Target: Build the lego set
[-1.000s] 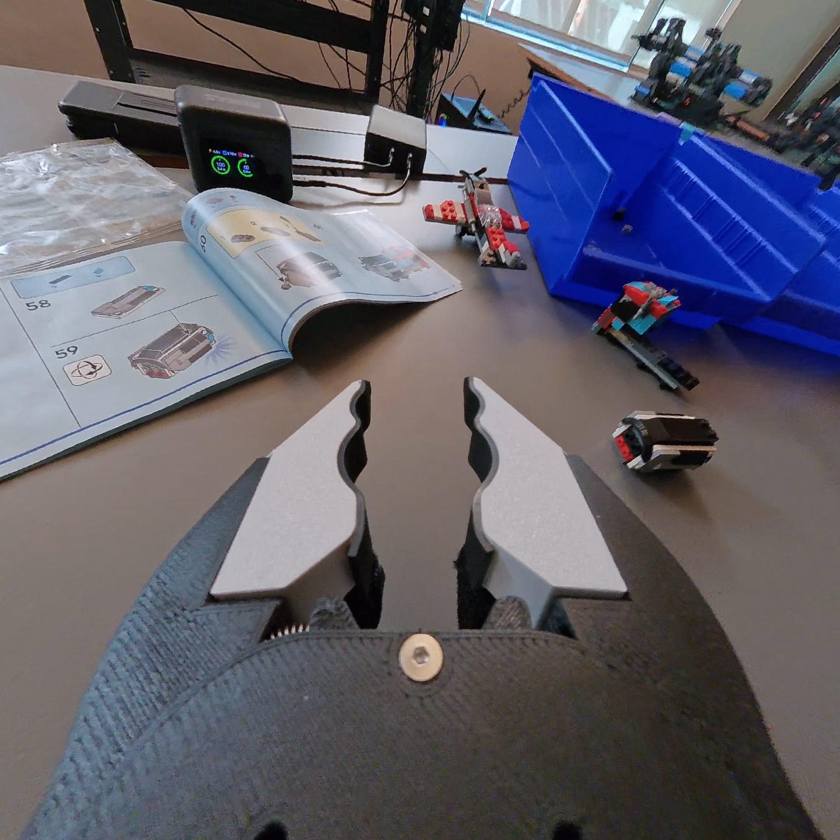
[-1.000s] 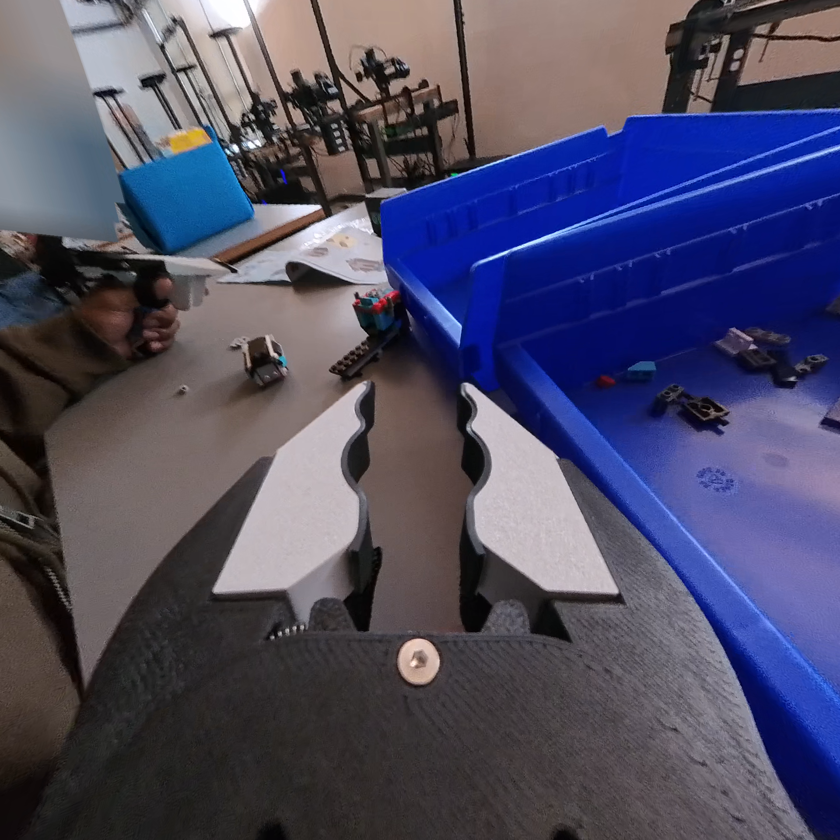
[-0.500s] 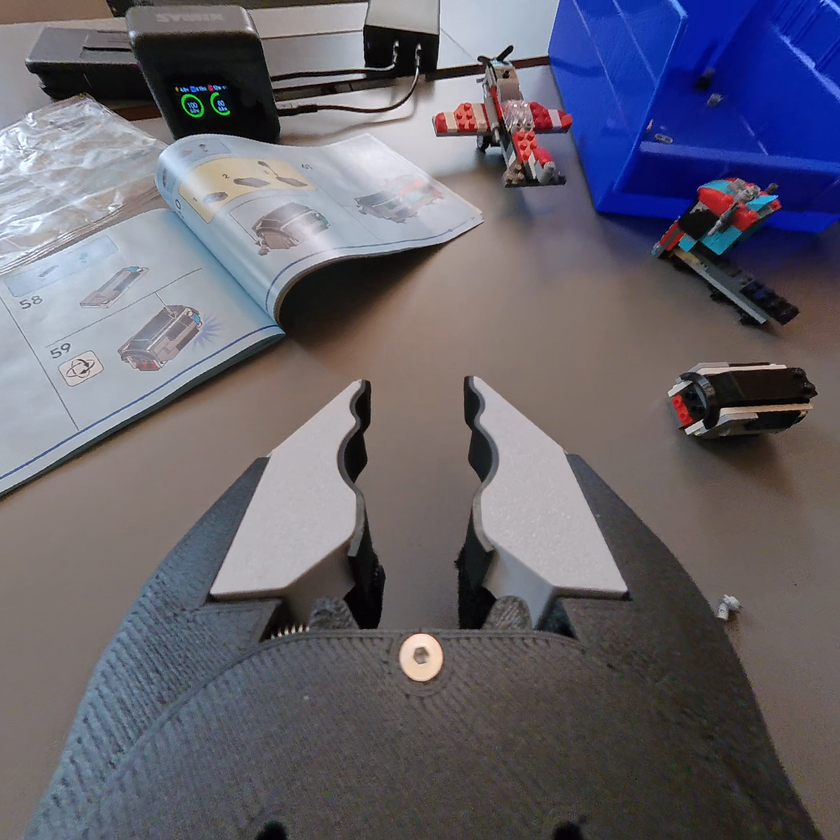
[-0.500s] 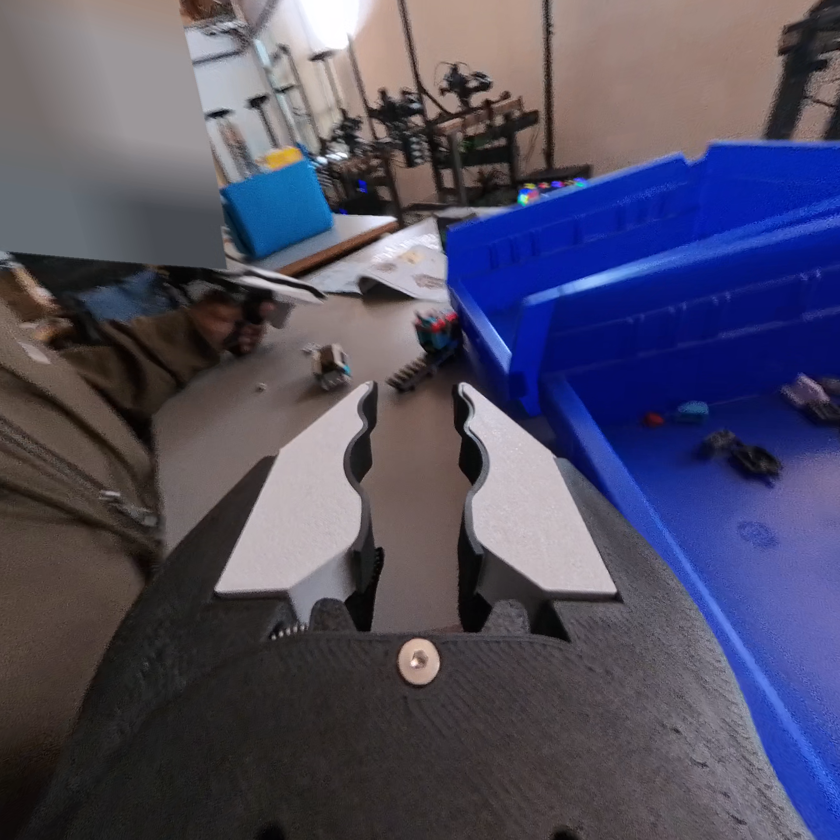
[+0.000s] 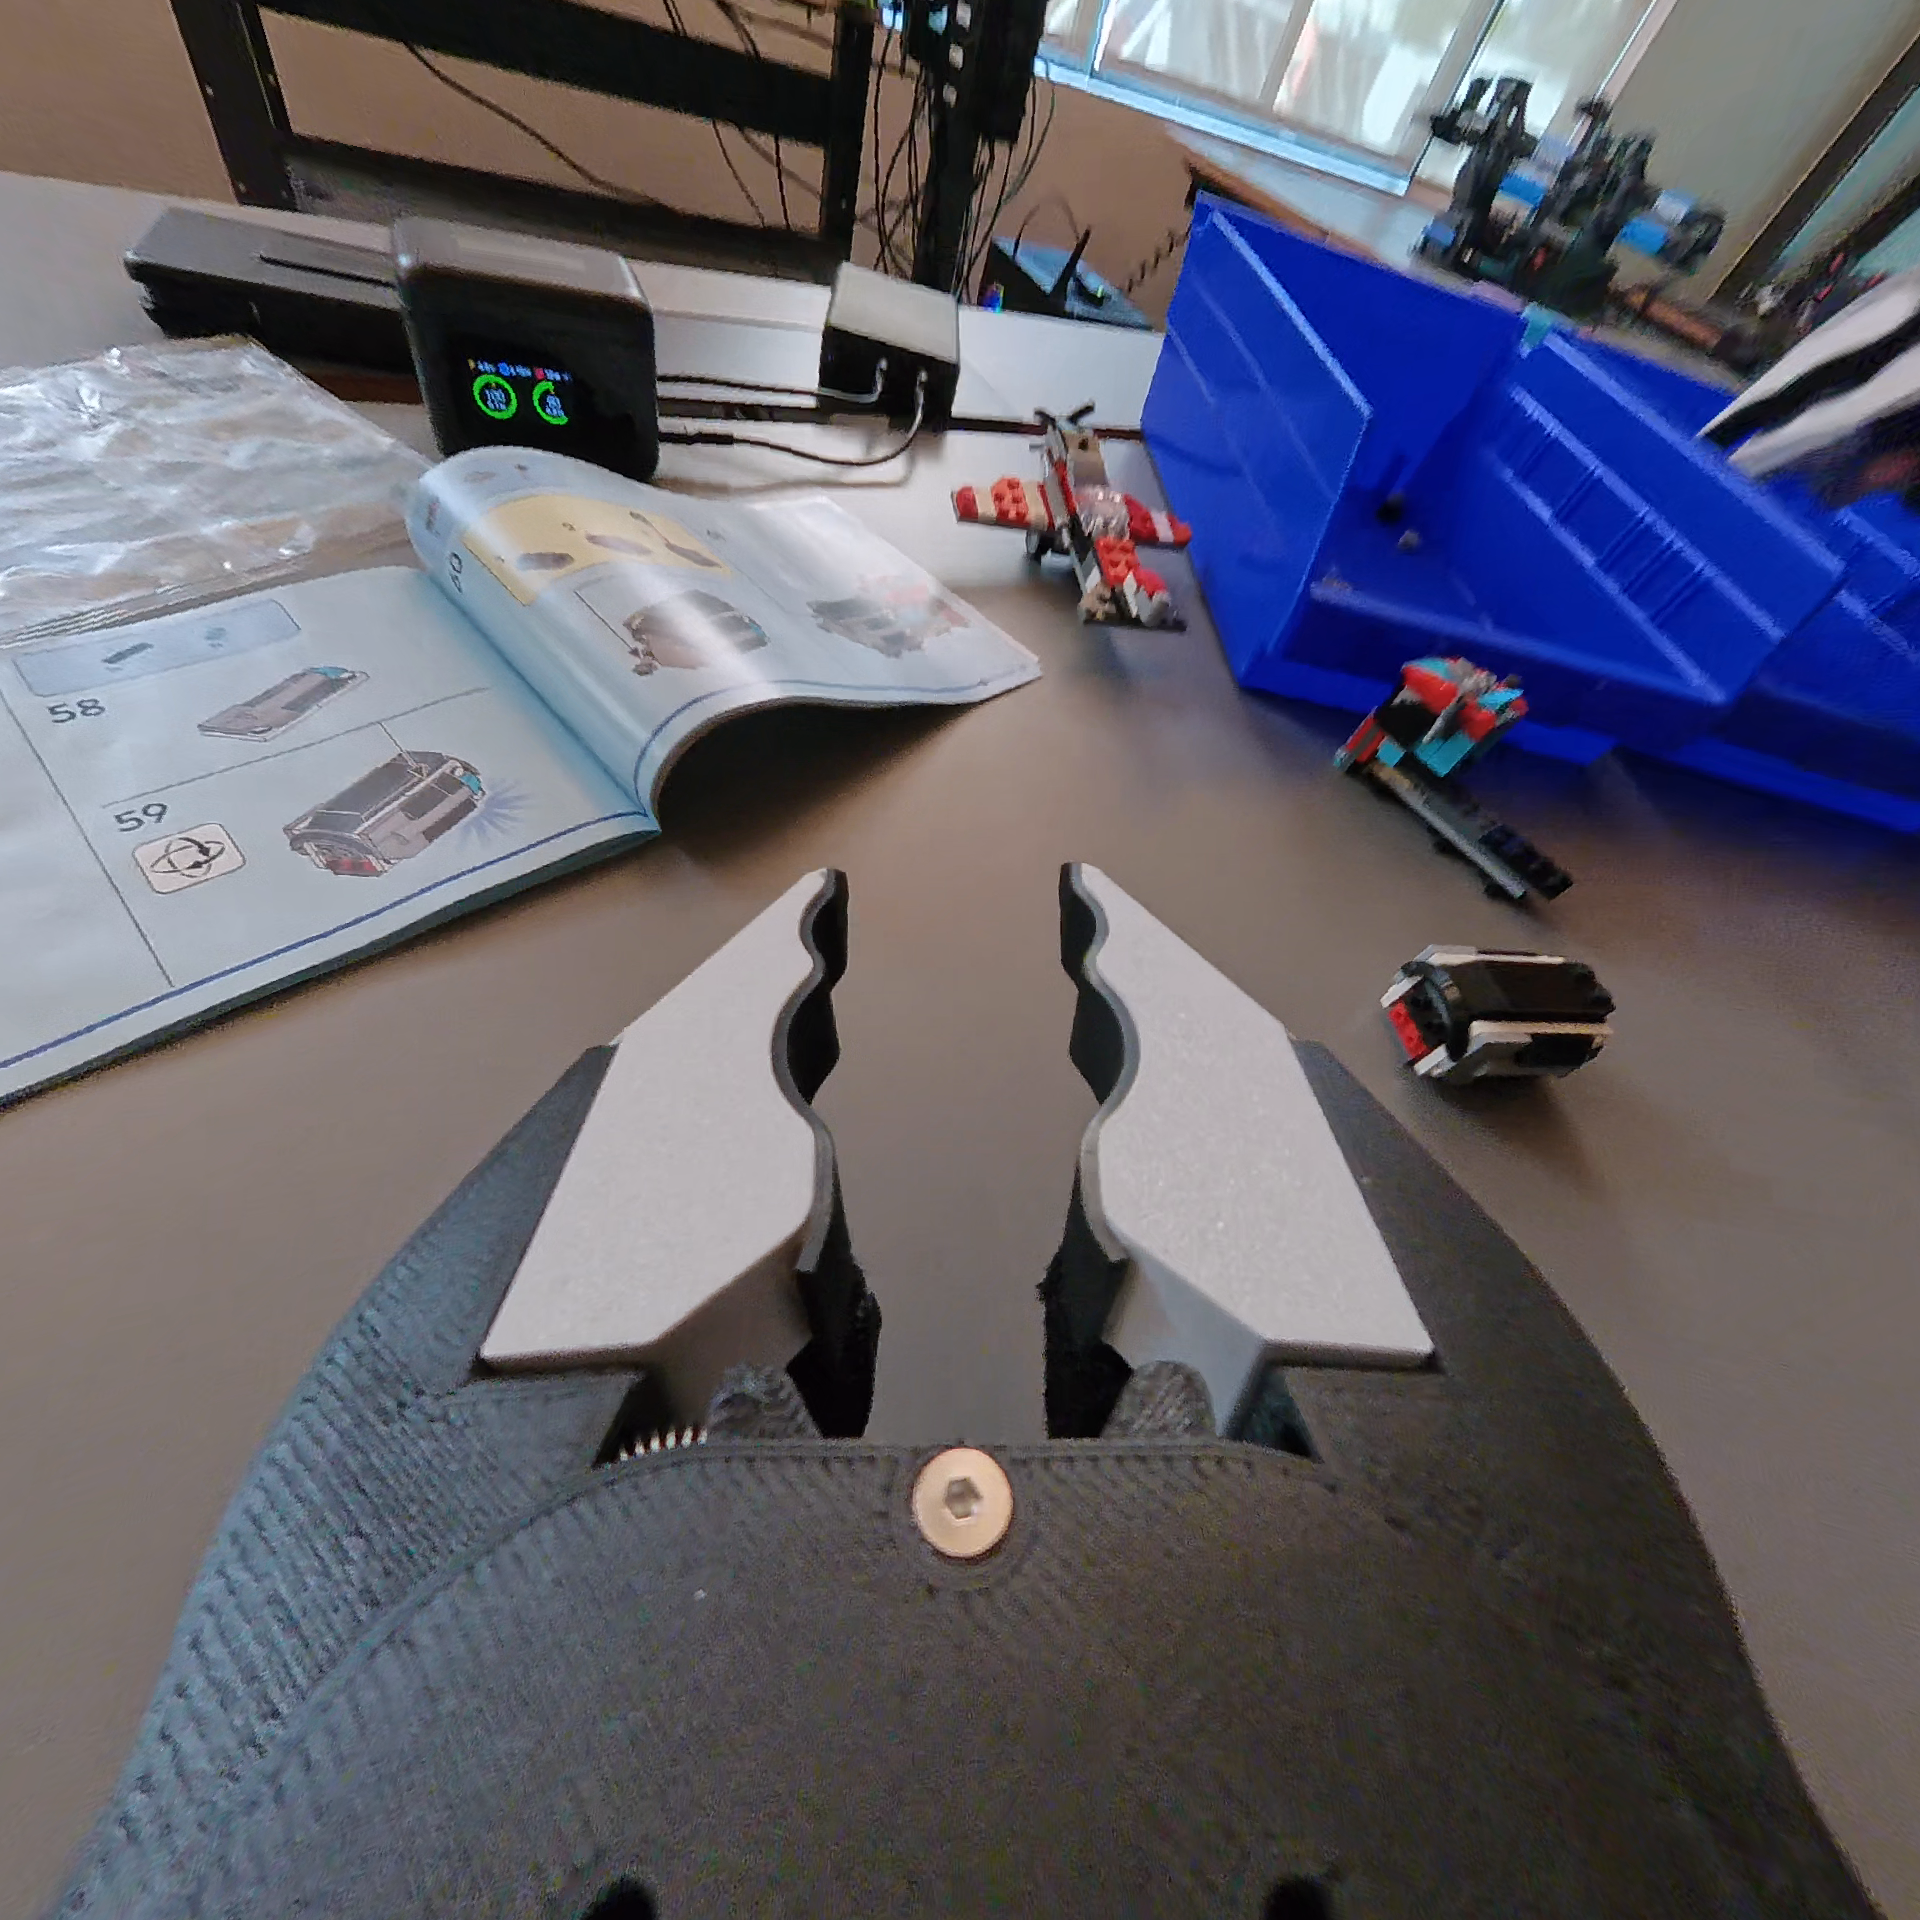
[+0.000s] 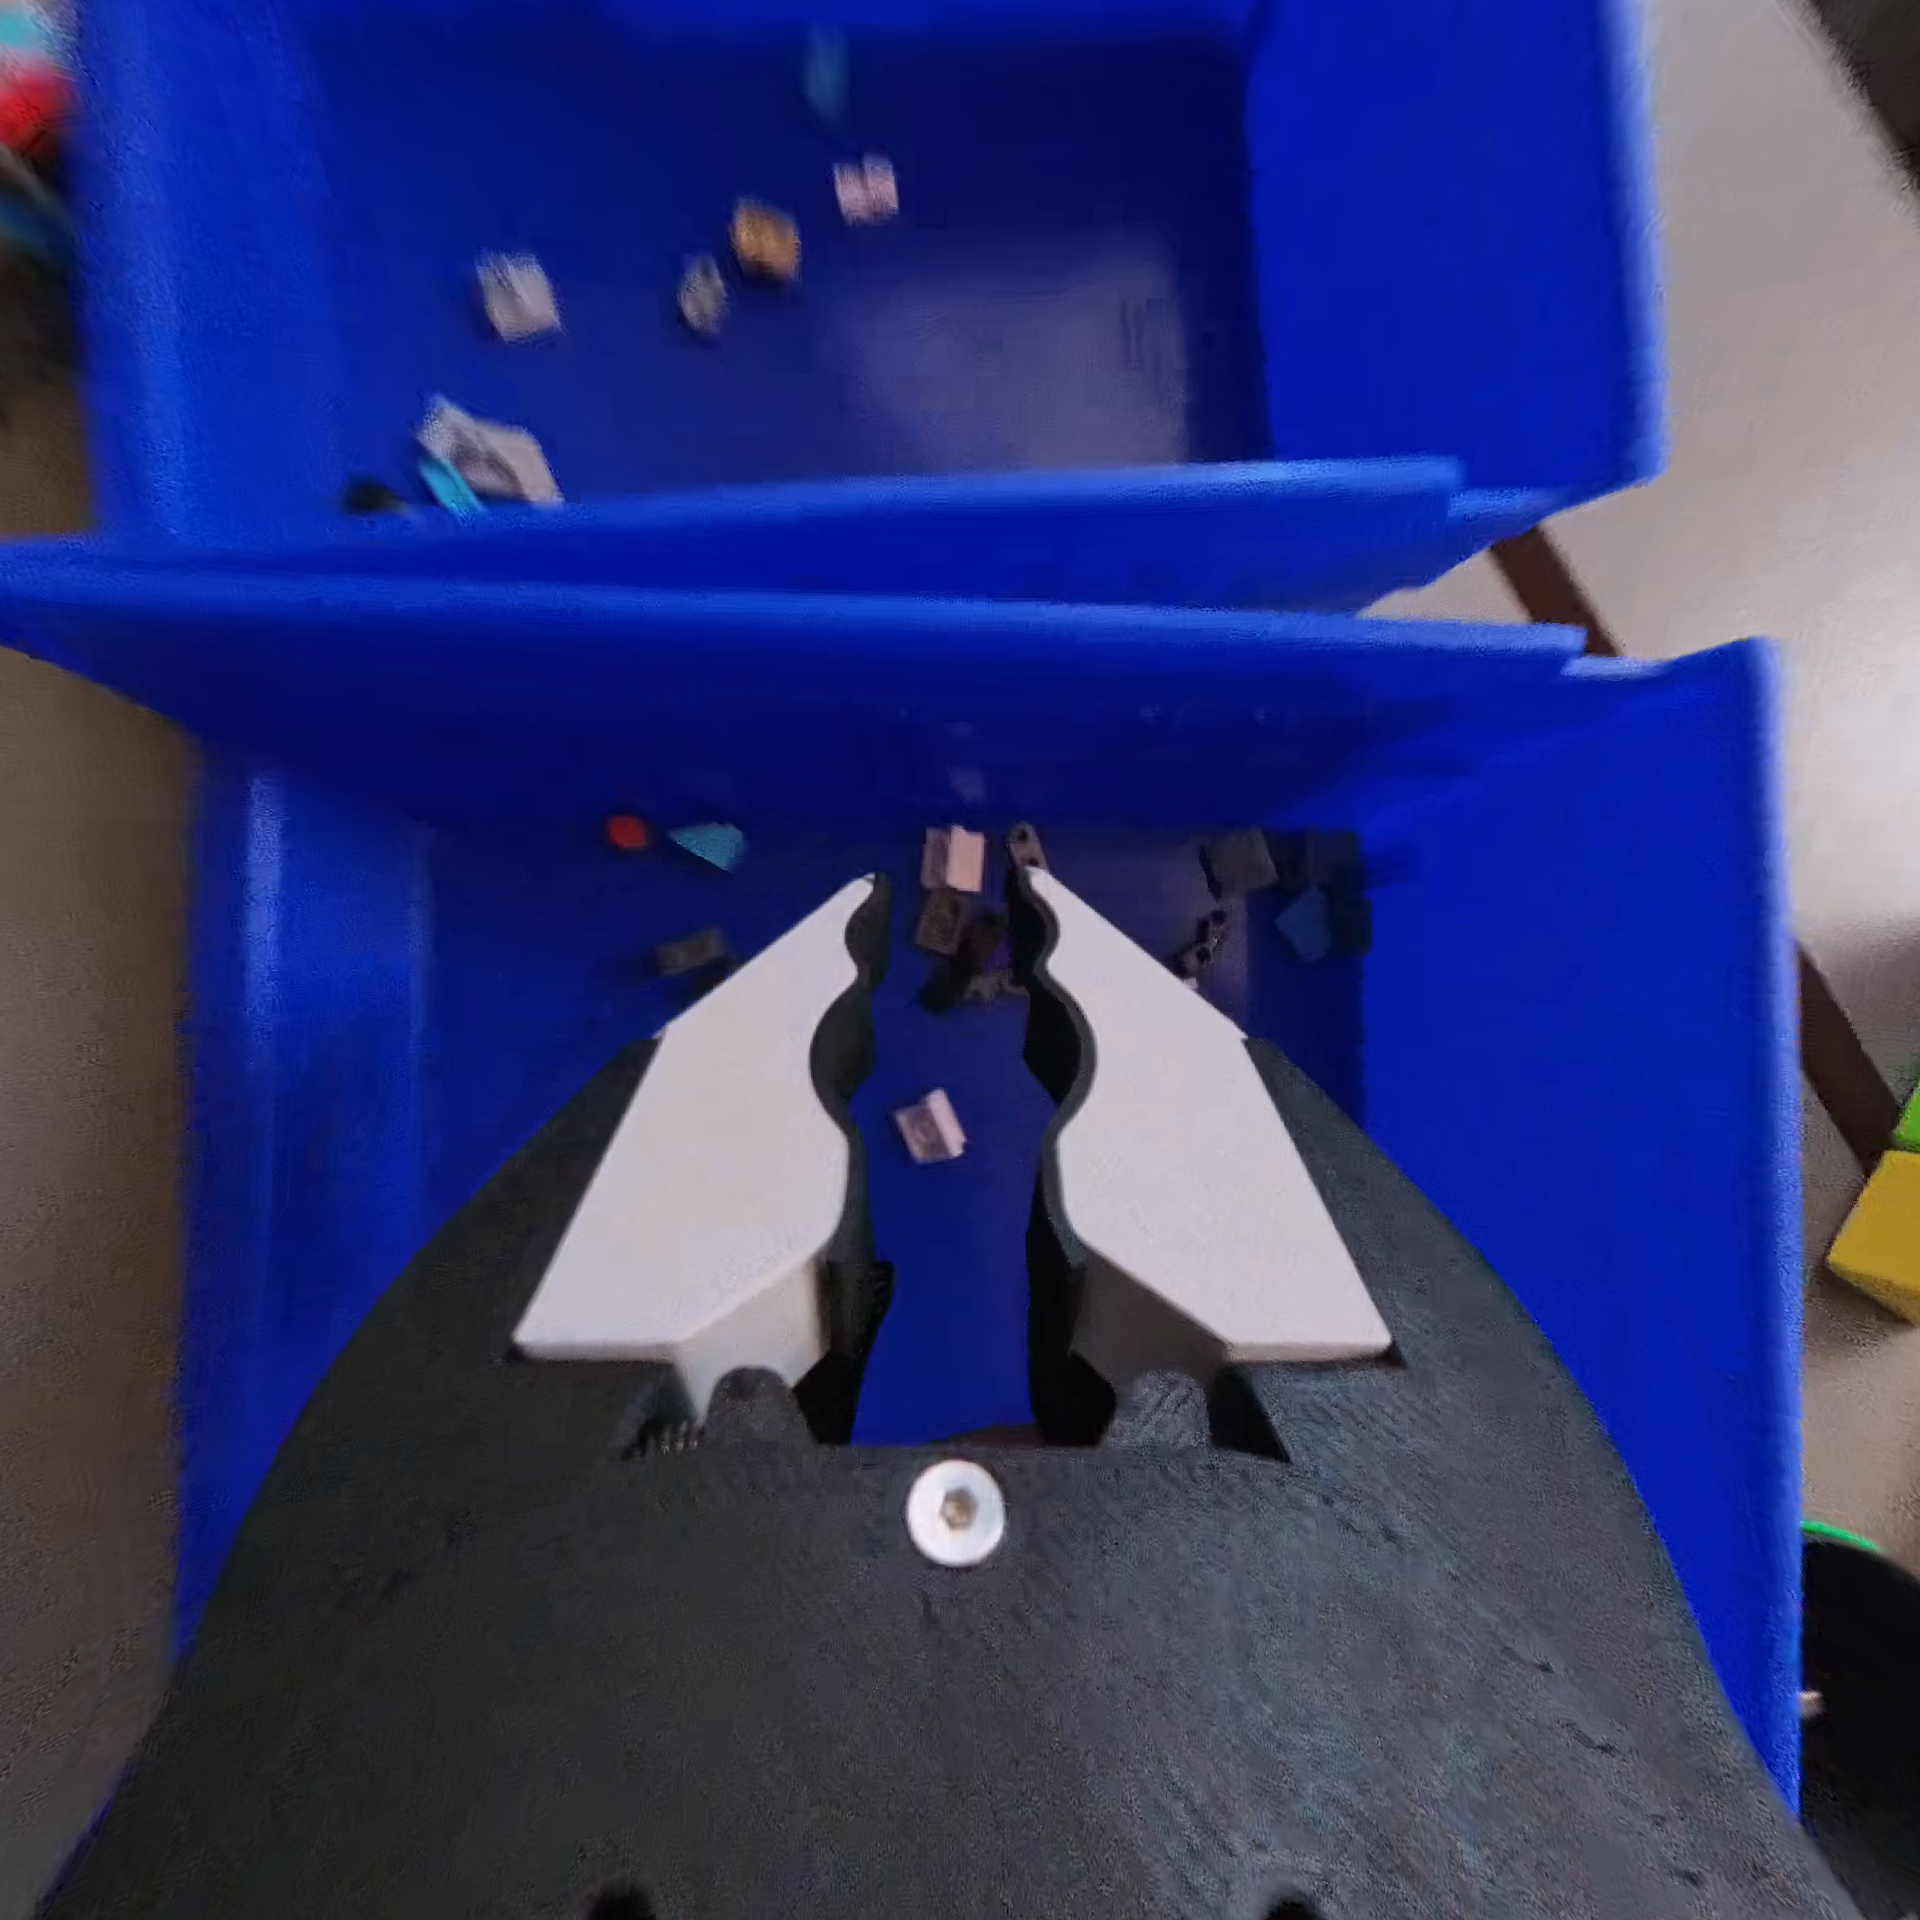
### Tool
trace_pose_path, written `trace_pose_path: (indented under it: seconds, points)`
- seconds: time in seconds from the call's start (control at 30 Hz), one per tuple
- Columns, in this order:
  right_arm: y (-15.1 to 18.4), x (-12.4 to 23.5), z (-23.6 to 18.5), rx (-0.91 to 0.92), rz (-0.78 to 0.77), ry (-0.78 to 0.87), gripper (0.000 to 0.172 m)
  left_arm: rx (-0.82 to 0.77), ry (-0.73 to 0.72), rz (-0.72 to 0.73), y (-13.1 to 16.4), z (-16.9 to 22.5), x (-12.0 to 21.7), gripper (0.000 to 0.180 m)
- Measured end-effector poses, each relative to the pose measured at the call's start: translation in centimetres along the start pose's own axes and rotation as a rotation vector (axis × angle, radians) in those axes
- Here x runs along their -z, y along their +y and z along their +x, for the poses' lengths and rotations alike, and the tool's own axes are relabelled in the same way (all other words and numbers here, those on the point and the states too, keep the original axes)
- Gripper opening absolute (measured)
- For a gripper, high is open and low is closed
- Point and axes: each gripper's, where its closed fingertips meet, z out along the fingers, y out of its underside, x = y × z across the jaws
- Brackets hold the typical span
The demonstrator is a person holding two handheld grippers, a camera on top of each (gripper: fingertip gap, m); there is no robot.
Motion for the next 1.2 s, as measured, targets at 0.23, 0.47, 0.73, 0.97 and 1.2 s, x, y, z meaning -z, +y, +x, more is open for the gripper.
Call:
trace_pose_path:
  seconds: [0.23, 0.47, 0.73, 0.97, 1.2]
  points:
    - [2.0, -4.8, 1.9, 0.054, -0.195, 0.000, 0.027, 0.072, 0.057, 0.014, -0.2, -0.1, 0.2, 0.042]
    - [2.7, -6.3, 1.7, -0.011, -0.248, -0.076, 0.012, 0.105, 0.098, 0.010, -0.1, 0.0, 0.1, 0.042]
    - [0.5, -1.4, 0.7, -0.042, -0.179, 0.050, 0.011, 0.093, 0.099, 0.045, -0.6, 0.1, 0.5, 0.042]
    - [-9.7, 6.9, -12.2, -0.021, 0.275, 0.009, 0.010, 0.099, 0.124, 0.084, -0.8, 0.8, 1.5, 0.042]
    - [-19.1, -0.1, -31.2, 0.086, 0.410, -0.325, 0.010, 0.114, 0.089, 0.051, 0.1, 0.7, 1.9, 0.042]
